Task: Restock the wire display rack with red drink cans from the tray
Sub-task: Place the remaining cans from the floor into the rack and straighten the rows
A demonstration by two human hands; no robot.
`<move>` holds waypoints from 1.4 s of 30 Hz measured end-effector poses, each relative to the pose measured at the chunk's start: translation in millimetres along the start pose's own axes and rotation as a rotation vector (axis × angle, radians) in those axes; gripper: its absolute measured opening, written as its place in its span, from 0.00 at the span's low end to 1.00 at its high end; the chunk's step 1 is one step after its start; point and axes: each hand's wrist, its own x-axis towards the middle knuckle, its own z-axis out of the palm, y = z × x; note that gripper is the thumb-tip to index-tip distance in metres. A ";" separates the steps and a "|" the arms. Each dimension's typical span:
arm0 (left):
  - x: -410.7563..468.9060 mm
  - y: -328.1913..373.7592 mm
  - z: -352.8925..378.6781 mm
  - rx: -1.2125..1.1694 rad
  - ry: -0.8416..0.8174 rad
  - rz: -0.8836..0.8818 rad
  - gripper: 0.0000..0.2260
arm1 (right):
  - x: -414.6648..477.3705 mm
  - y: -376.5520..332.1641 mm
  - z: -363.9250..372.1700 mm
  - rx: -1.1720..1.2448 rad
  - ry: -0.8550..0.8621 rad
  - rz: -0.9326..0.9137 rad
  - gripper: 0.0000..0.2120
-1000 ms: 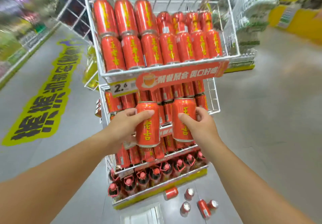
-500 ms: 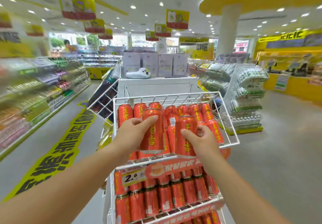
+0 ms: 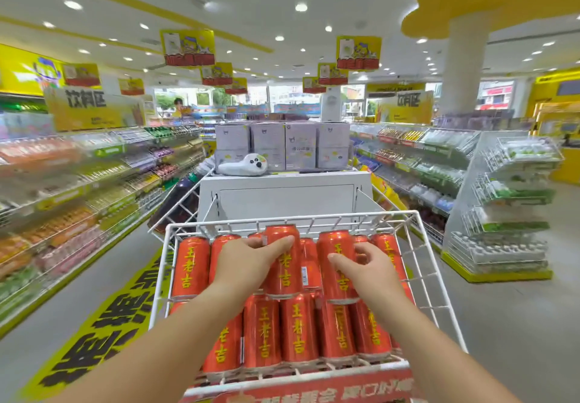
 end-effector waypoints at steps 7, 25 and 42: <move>17.9 -3.7 16.0 0.136 0.090 0.034 0.14 | 40.0 9.1 7.4 -0.015 -0.040 0.048 0.30; 41.0 -17.6 37.2 1.079 0.204 0.274 0.32 | 61.8 23.0 15.9 -0.144 -0.094 0.017 0.44; 39.7 -40.8 54.9 1.355 0.301 0.368 0.28 | 61.3 31.3 23.2 -0.215 -0.071 -0.137 0.35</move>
